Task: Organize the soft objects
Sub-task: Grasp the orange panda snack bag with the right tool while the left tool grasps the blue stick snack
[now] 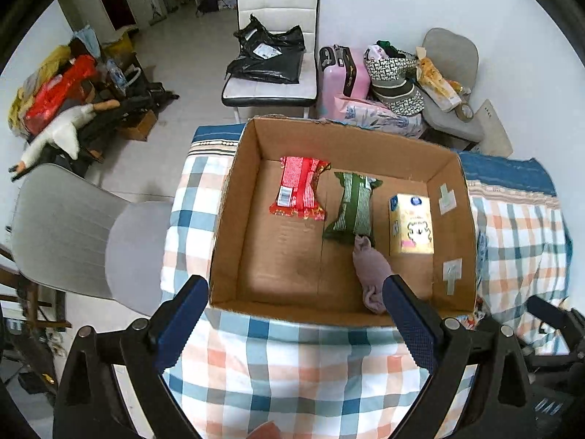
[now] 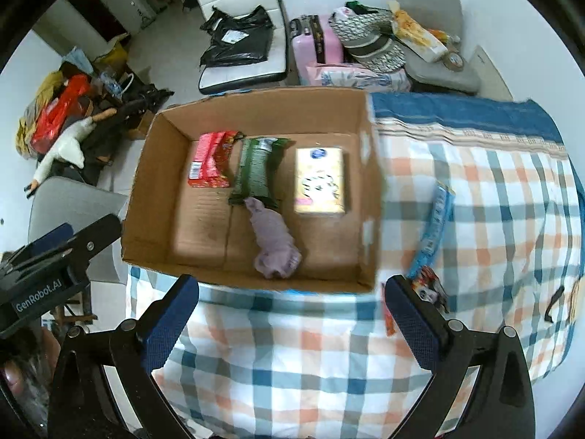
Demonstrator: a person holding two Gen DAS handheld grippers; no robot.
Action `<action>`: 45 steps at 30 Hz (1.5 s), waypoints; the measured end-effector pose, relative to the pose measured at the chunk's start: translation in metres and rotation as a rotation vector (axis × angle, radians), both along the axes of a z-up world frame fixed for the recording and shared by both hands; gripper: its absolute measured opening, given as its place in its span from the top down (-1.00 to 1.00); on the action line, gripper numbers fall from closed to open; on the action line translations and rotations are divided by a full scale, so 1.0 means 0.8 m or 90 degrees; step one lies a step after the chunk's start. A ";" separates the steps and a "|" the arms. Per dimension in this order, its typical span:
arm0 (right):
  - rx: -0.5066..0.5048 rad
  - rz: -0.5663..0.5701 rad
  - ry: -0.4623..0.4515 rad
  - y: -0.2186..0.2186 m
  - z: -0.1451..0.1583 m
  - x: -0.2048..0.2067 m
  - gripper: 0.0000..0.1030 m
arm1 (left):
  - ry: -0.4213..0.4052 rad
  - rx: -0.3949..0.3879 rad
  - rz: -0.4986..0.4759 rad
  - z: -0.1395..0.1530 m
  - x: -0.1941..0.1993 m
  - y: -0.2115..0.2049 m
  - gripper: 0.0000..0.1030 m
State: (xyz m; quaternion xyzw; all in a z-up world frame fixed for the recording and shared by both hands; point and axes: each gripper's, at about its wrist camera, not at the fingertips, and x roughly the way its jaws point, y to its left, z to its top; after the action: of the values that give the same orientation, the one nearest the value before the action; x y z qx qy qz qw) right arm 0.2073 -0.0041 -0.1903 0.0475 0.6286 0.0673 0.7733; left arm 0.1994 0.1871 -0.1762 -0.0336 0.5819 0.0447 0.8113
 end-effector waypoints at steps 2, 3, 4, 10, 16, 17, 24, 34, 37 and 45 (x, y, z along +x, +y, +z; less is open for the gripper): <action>0.006 -0.027 0.004 -0.033 -0.004 -0.008 -1.00 | -0.001 0.010 -0.002 -0.004 -0.009 -0.017 -0.90; 0.001 -0.044 0.012 -0.053 -0.011 -0.012 -1.00 | 0.001 0.018 -0.001 -0.009 -0.012 -0.024 -0.90; -0.003 -0.066 0.023 -0.073 -0.020 -0.014 -1.00 | 0.011 0.025 -0.002 -0.017 -0.015 -0.035 -0.90; 0.064 -0.251 0.152 -0.205 -0.139 -0.017 -1.00 | 0.062 0.041 -0.005 -0.063 -0.012 -0.086 -0.90; 0.175 -0.337 0.261 -0.226 -0.247 -0.019 -0.68 | 0.076 0.099 -0.022 -0.085 -0.003 -0.133 -0.90; 0.189 -0.341 0.273 -0.223 -0.257 -0.019 -0.51 | 0.076 0.105 -0.024 -0.088 -0.001 -0.136 -0.90; 0.181 -0.330 0.299 -0.221 -0.280 -0.026 0.07 | 0.063 0.146 -0.052 -0.087 0.016 -0.184 -0.90; 0.154 -0.331 0.248 -0.322 -0.232 -0.056 0.08 | 0.038 0.127 -0.192 -0.082 0.059 -0.338 -0.90; 0.136 -0.341 0.236 -0.353 -0.226 -0.054 0.08 | 0.086 0.120 -0.238 -0.116 0.080 -0.388 -0.90; 0.107 -0.341 0.244 -0.417 -0.236 -0.048 0.08 | 0.212 0.124 -0.316 -0.228 0.117 -0.469 -0.84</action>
State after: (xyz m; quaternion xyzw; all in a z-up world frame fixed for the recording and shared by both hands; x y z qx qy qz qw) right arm 0.1688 -0.3374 -0.3793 0.2863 0.7200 -0.0965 0.6248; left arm 0.2930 -0.1877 -0.3582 0.1952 0.6899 -0.0947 0.6907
